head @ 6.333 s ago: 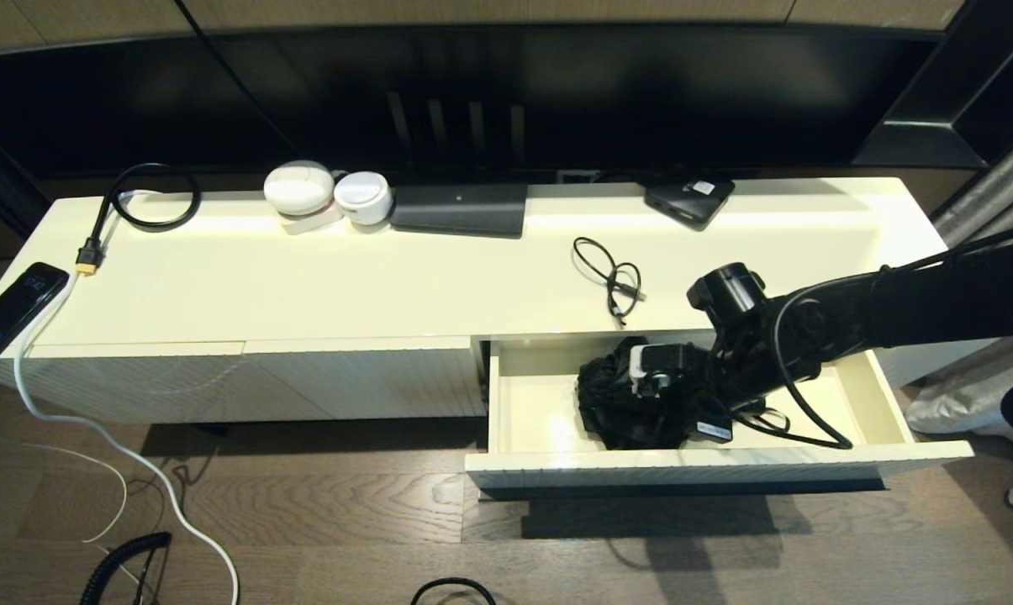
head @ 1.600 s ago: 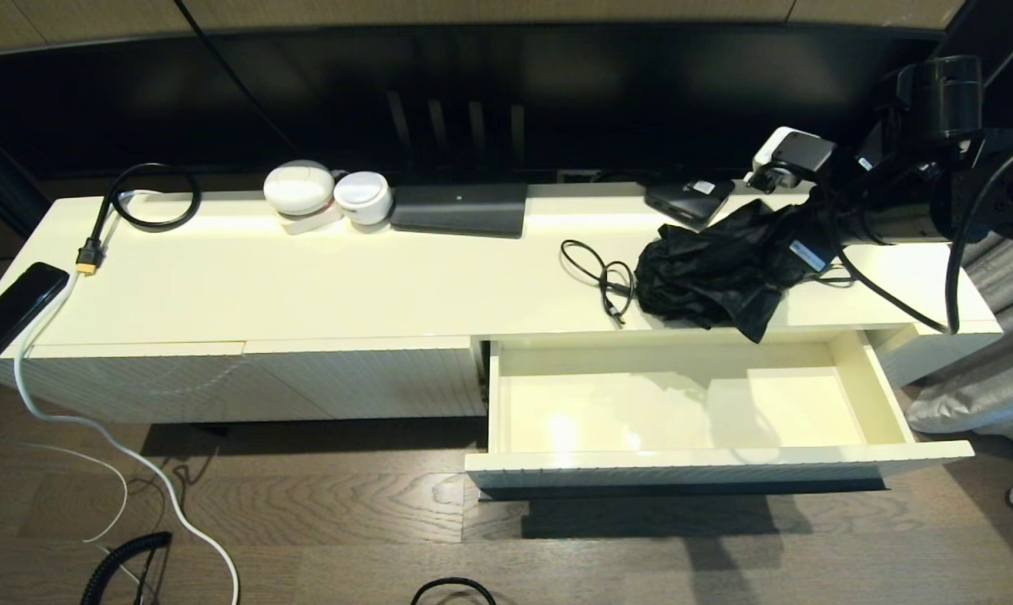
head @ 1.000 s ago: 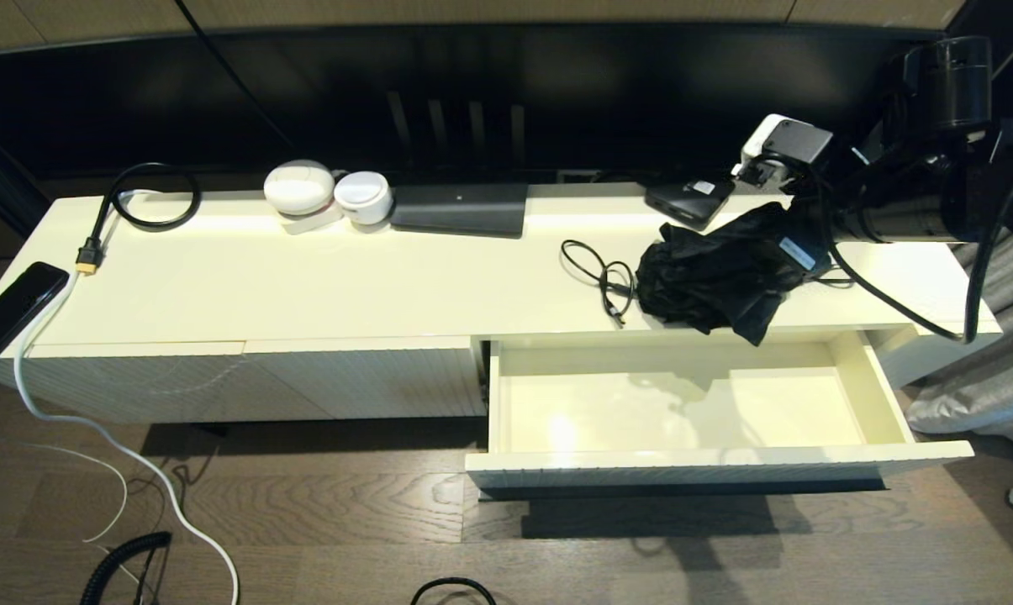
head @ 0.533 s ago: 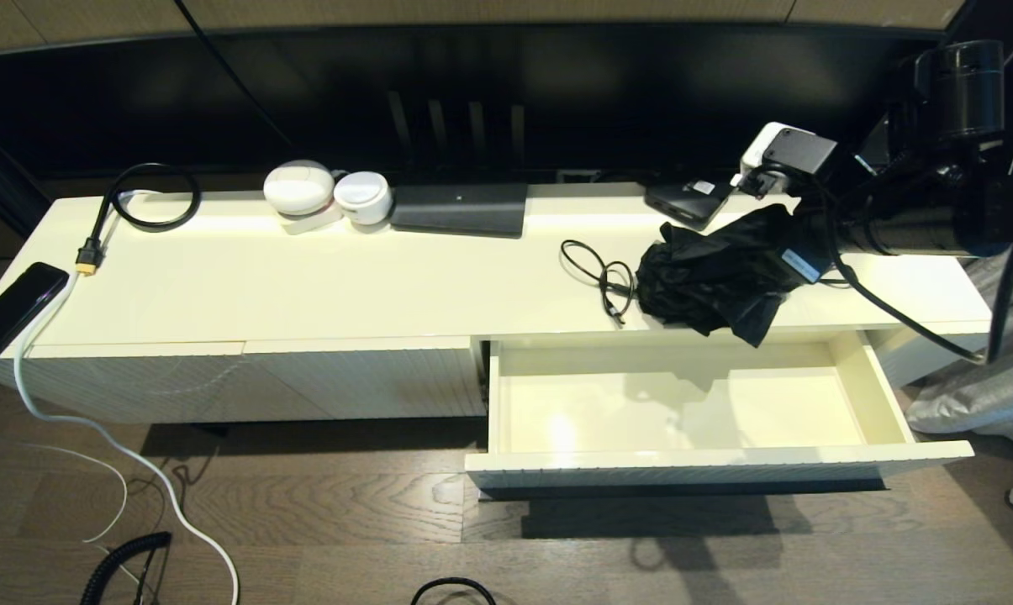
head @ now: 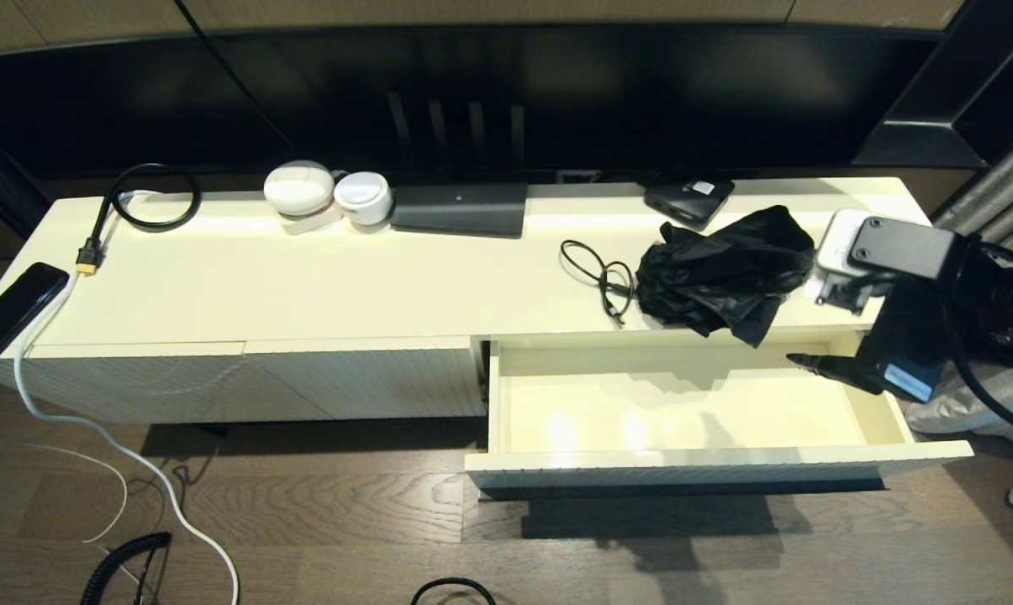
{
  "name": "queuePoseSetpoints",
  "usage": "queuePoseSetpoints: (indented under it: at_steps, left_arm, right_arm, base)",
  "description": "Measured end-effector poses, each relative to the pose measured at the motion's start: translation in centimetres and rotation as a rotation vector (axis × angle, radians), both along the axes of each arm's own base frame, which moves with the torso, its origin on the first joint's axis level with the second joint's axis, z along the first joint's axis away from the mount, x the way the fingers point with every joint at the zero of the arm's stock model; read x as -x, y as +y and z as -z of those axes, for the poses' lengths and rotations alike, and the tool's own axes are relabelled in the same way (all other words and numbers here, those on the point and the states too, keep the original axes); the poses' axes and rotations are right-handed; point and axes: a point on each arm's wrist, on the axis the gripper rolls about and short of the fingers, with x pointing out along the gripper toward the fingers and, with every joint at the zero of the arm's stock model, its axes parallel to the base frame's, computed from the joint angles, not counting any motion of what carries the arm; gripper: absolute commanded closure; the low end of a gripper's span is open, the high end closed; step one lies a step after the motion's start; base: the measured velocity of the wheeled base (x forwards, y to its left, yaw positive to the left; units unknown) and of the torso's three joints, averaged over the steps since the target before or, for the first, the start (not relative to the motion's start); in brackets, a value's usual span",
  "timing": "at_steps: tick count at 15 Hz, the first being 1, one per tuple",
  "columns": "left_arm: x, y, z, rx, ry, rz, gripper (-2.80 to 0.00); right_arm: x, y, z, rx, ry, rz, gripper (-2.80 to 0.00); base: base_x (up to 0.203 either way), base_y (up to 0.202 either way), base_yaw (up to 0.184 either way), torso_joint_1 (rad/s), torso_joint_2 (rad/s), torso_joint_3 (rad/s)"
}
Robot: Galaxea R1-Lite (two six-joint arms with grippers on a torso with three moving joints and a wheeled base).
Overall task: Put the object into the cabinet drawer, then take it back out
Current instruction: Close the drawer
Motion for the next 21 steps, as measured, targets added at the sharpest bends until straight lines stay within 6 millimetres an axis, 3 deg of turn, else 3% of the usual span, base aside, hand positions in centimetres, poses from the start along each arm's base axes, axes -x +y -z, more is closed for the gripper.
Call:
queuePoseSetpoints:
  at_steps: [5,11,14,21]
  left_arm:
    - [0.0,0.0,0.0,0.000,0.000,0.000,0.00]
    - [0.0,0.0,0.0,0.000,0.000,0.000,0.00]
    - [0.0,0.0,0.0,0.000,0.000,0.000,0.00]
    - [0.0,0.0,0.0,0.000,0.000,0.001,0.00]
  right_arm:
    - [5.3,0.3,4.5,0.050,0.112,-0.124,0.00]
    - [9.0,0.7,9.5,0.132,0.241,-0.261,0.00]
    - [9.2,1.1,11.3,0.154,0.271,-0.293,0.00]
    - [6.9,2.7,14.7,0.168,0.301,-0.288,0.00]
  base:
    - [0.000,0.000,0.000,0.000,0.00,0.000]
    - [0.000,0.000,0.000,0.000,0.00,0.000]
    - [0.000,0.000,0.000,0.000,0.00,0.000]
    - [0.000,0.000,0.000,0.000,0.00,0.000]
